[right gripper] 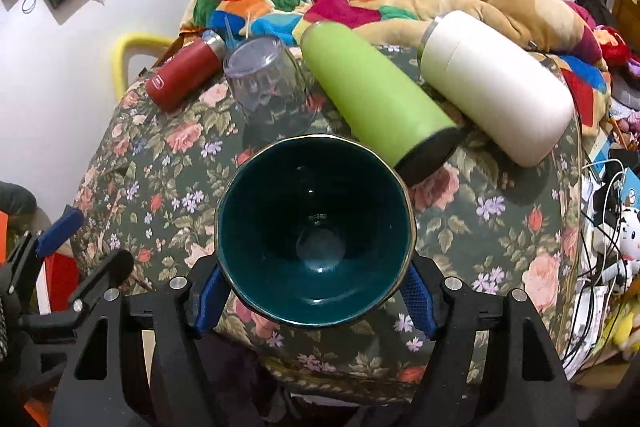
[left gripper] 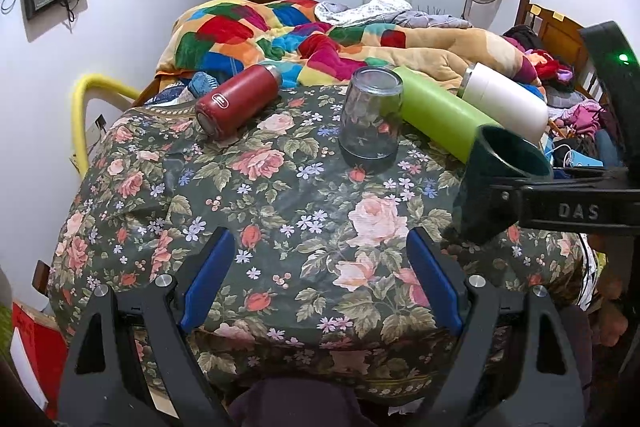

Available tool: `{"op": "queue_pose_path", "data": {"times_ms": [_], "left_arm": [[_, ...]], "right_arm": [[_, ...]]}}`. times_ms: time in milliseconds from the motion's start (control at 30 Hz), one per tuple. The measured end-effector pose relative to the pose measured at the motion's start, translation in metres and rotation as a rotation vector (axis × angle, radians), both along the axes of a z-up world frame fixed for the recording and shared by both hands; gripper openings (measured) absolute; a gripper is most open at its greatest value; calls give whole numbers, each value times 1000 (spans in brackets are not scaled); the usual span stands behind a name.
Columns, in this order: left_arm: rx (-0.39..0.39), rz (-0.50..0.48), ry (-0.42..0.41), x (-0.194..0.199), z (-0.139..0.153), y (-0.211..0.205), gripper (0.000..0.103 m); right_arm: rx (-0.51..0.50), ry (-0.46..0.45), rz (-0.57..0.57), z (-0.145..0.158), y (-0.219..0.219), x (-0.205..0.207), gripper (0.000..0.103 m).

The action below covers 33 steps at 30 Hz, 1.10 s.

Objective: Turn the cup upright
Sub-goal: 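Turn the mug opening up with the right tool, set it down, release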

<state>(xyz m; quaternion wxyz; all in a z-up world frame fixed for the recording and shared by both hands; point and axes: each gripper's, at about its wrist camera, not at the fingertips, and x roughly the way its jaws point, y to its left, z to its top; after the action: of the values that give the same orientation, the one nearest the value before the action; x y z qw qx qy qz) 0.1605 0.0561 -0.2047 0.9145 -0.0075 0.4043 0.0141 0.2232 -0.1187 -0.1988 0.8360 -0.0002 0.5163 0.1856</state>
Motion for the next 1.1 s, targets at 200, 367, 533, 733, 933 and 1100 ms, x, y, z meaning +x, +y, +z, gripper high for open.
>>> {"op": "queue_pose_path", "data": {"times_ms": [200, 367, 533, 733, 933, 1100], "left_arm": [[0, 0, 0, 1, 0, -1, 87], [2, 2, 8, 1, 0, -1, 88], [-3, 4, 24, 3, -4, -1, 87], [-11, 7, 37, 2, -6, -1, 88], [-17, 5, 29, -6, 4, -4, 88], [-13, -1, -7, -16, 22, -10, 88]], "right_arm": [[-2, 6, 10, -5, 7, 8, 70], [-23, -4, 18, -9, 14, 11, 70], [-32, -17, 28, -10, 15, 7, 70], [-38, -8, 48, -13, 15, 0, 72], [-46, 2, 83, -12, 16, -9, 73], [-30, -46, 90, 8, 6, -25, 73]]}}
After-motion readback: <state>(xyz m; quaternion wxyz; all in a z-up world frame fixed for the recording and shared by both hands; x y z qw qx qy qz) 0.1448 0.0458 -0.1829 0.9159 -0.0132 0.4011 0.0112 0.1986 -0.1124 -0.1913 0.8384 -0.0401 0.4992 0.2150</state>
